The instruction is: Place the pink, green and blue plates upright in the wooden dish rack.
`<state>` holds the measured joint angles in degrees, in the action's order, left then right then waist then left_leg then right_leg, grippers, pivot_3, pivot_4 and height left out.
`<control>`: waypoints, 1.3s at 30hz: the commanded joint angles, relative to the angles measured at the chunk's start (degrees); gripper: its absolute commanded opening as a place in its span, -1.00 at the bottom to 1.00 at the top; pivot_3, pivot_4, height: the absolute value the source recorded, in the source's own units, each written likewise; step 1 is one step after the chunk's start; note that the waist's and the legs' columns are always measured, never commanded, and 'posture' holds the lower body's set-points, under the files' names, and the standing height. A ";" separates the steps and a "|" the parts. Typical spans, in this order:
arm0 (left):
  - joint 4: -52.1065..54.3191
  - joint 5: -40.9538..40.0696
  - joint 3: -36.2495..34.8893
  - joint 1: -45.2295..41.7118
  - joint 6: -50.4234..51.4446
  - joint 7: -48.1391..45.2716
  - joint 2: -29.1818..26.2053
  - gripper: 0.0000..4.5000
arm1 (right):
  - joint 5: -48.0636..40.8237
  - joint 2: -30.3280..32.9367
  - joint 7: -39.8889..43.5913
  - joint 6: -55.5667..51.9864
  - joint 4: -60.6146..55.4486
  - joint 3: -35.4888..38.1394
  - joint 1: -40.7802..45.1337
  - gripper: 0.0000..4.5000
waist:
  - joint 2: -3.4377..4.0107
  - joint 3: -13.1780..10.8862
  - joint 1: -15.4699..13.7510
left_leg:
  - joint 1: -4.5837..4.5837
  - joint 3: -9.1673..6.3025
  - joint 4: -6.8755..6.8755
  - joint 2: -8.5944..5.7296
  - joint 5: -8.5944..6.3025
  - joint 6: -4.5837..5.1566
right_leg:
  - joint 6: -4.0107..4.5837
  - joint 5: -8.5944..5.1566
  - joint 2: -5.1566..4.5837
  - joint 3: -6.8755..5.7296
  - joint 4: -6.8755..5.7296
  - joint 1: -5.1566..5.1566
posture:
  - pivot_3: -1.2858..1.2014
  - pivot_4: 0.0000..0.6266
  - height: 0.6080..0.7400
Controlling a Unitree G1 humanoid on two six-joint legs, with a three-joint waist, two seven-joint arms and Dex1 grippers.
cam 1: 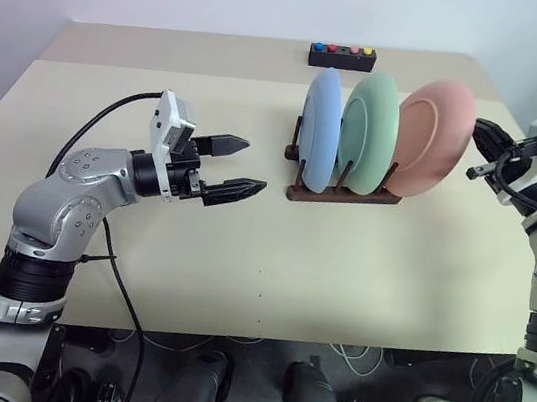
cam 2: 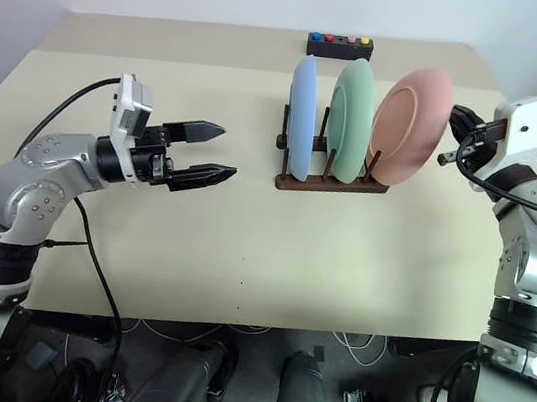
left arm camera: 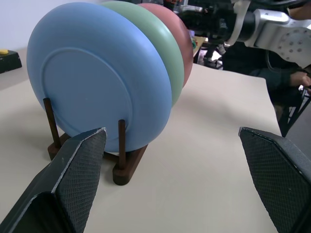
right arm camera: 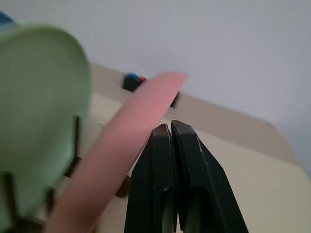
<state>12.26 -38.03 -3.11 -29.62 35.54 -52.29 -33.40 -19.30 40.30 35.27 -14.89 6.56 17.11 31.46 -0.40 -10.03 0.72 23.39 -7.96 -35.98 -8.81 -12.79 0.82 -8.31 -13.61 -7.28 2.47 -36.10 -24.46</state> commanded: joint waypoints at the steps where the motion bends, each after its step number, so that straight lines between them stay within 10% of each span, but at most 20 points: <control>1: 0.80 -0.37 -1.44 -0.99 -1.34 -0.14 -0.03 1.00 | -2.15 -0.12 1.12 -0.76 -3.40 0.63 0.45 -0.98 | 0.00 0.00 -0.03 | 0.00 0.00 0.00 0.00 0.00 0.00 | 0.00 0.00 0.00 0.00 0.00 0.00 | 0.03 -0.52 1.00; 14: 0.06 -0.20 -1.60 -1.05 -1.94 -0.32 -0.34 1.00 | 1.33 1.62 -7.76 5.55 3.80 5.61 5.06 -0.98 | 0.00 0.00 -0.08 | 0.00 0.00 0.00 0.00 0.00 0.00 | 0.00 0.00 0.00 0.00 0.00 0.00 | 0.03 -0.52 1.00; 23: -5.77 -0.35 -4.10 -1.39 -3.10 -3.72 -3.39 1.00 | -33.64 0.33 8.15 -14.16 -15.22 12.24 1.51 -0.98 | 0.00 0.00 0.04 | 0.00 -0.01 0.02 0.10 -0.01 0.00 | 0.00 0.00 0.07 0.00 0.02 0.00 | 0.03 -0.52 1.00; 26: -8.78 -1.18 -6.48 -0.71 -3.35 -6.83 -6.01 1.00 | -41.98 3.33 11.79 -21.88 -19.62 12.69 -2.06 -0.61 | 0.00 0.00 -0.06 | 0.01 -0.02 0.00 0.11 -0.03 0.01 | 0.01 0.00 0.08 -0.01 0.05 0.01 | 0.03 -0.52 1.00; 33: -10.30 0.36 -8.44 5.55 -9.83 -20.20 -13.00 1.00 | -37.71 6.76 20.87 -22.37 -25.57 4.82 -11.21 0.97 | 0.07 0.01 0.26 | -0.01 0.07 -0.01 0.14 -0.13 0.00 | 0.03 0.01 0.07 0.02 0.08 0.00 | 0.03 -0.52 1.00; 39: -10.36 1.37 -10.84 10.47 -15.53 -24.53 -14.79 1.00 | -32.68 6.75 25.14 -19.76 -25.61 1.00 -14.48 0.99 | -0.01 -0.01 -0.36 | 0.01 0.11 -0.01 0.26 -0.16 -0.03 | 0.12 0.06 0.14 0.03 0.14 0.00 | 0.03 -0.52 1.00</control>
<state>0.89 -37.05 -11.59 -18.93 22.38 -76.22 -46.94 -53.31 46.46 59.40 -36.69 -17.75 17.74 17.14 -0.42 -10.04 0.37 23.41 -7.86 -36.00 -8.55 -12.95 0.79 -8.19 -13.56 -7.15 2.51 -35.95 -24.47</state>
